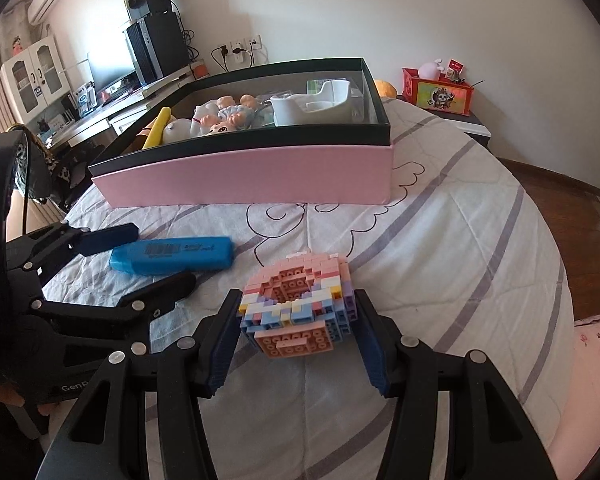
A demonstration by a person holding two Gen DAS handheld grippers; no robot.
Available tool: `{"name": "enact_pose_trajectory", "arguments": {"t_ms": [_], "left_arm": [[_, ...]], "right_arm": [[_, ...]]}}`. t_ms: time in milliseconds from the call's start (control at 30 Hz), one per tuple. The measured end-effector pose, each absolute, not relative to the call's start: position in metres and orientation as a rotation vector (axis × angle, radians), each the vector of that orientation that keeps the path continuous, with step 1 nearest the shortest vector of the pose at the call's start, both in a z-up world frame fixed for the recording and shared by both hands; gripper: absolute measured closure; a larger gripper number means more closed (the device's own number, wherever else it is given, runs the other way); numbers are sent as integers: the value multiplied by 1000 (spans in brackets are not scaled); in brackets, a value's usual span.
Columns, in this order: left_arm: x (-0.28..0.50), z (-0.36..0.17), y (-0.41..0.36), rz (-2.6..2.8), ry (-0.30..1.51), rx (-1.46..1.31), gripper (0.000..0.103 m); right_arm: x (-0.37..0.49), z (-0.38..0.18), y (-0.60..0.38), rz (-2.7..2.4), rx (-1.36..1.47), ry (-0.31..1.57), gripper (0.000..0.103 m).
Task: Organize rigid objects
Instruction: 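Grasp the pink block donut with the right tool while the left tool grasps the blue highlighter, then lift the blue highlighter and block donut and carry them over the pink box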
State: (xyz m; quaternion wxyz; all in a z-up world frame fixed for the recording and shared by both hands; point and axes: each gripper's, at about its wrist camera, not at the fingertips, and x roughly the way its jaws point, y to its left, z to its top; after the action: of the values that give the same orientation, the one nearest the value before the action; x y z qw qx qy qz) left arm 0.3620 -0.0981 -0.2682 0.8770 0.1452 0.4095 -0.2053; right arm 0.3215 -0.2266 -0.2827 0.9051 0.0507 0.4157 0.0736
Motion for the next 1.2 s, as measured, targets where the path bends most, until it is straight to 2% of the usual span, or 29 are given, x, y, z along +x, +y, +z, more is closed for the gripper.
{"name": "enact_pose_trajectory", "arguments": {"t_ms": [33, 67, 133, 233, 567, 667, 767, 833, 1000, 1067, 1100, 1167, 1200], "left_arm": [[360, -268, -100, -440, 855, 300, 57], [356, -268, -101, -441, 853, 302, 60], [350, -268, -104, -437, 853, 301, 74], [339, -268, -108, -426, 855, 294, 77], [295, -266, -79, -358, 871, 221, 77], [300, -267, -78, -340, 872, 205, 73], [308, -269, -81, -314, 866, 214, 61], [314, -270, -81, -295, 864, 223, 48], [331, -270, -76, -273, 887, 188, 27], [336, -271, -77, -277, 891, 185, 27], [338, -271, -80, -281, 892, 189, 31], [338, -272, -86, -303, 880, 209, 42], [338, -271, -89, -319, 877, 219, 53]], "right_arm": [[321, -283, -227, 152, 105, 857, 48], [321, -283, -226, 153, 100, 860, 48], [320, -283, -223, 158, 93, 860, 48], [317, -283, -220, 178, 96, 864, 48], [298, -285, -196, 293, 63, 875, 47], [298, -285, -196, 258, 60, 867, 47], [300, -286, -201, 220, 60, 866, 47], [301, -285, -205, 203, 68, 861, 47], [304, -286, -211, 205, 80, 863, 47], [304, -286, -211, 207, 79, 861, 47], [304, -286, -211, 206, 78, 859, 47], [304, -286, -212, 202, 77, 852, 47], [305, -286, -212, 201, 77, 853, 47]]}}
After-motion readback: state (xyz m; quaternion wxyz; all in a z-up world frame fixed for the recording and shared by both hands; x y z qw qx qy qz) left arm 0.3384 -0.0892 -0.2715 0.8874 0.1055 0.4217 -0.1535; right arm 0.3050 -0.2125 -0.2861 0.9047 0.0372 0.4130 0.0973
